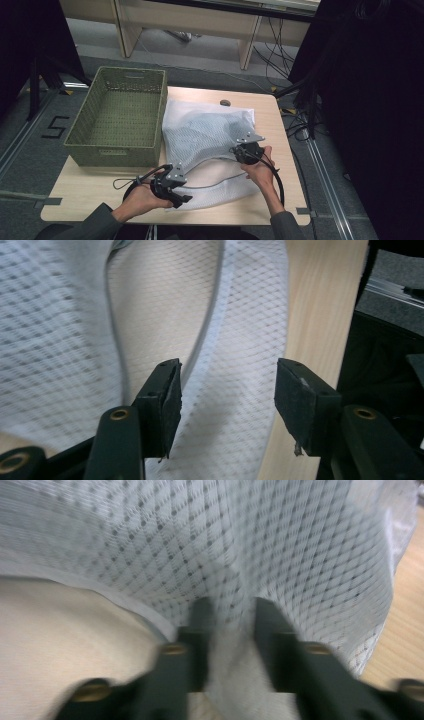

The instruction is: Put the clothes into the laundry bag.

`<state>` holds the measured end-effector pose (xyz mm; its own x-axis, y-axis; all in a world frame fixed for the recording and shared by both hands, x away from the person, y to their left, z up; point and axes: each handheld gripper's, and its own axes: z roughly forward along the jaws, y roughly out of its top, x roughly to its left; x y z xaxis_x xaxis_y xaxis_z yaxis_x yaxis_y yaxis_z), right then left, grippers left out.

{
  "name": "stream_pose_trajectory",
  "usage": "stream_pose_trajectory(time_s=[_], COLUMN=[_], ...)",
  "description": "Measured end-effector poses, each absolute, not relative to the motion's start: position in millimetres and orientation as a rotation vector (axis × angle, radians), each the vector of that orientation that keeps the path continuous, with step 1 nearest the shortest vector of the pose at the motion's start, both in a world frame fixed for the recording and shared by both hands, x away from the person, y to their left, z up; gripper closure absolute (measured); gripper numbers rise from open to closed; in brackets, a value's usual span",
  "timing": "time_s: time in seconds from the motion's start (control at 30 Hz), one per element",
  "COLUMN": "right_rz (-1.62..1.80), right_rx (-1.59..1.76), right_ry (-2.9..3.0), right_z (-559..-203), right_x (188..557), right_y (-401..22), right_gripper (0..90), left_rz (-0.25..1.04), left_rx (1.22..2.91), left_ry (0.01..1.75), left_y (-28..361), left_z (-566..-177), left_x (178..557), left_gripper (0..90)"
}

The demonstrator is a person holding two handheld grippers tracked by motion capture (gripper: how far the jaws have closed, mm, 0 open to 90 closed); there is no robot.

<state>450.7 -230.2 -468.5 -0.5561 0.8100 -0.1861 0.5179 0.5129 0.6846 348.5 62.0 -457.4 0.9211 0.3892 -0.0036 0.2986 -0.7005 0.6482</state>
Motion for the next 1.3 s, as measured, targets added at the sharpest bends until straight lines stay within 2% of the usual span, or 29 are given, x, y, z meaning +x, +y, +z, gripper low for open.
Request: stream_pose_trajectory(time_s=[0.07, 0.17, 0.37, 0.6, 0.77, 0.93, 1.3], right_rz=[0.799, 0.819, 0.875, 0.644, 0.676, 0.824, 1.022], right_rx=[1.076, 1.058, 1.027, 1.058, 1.102, 1.143, 1.252], right_ry=[2.259, 2.274, 2.318, 2.48, 2.437, 2.376, 2.22], right_z=[-468, -453, -424, -479, -475, -457, -436], right_x=[450, 437, 402, 410, 415, 407, 397], right_y=[-230, -233, -246, -243, -253, -259, -270], right_gripper=[90.0, 90.0, 90.0, 90.0, 90.0, 80.8, 49.1], left_rz=[0.171, 0.174, 0.194, 0.186, 0.197, 0.2, 0.219], left_rx=[2.382, 2.312, 2.304, 2.325, 2.319, 2.307, 2.263], left_ry=[0.514, 0.589, 0.614, 0.645, 0.661, 0.668, 0.7], left_y=[66, 69, 79, 83, 87, 88, 96], left_z=[-457, -457, -455, -460, -460, -459, -454], left_x=[350, 350, 354, 359, 361, 360, 359], left_gripper=[43.8, 44.0, 43.1, 42.3, 41.3, 38.9, 34.8])
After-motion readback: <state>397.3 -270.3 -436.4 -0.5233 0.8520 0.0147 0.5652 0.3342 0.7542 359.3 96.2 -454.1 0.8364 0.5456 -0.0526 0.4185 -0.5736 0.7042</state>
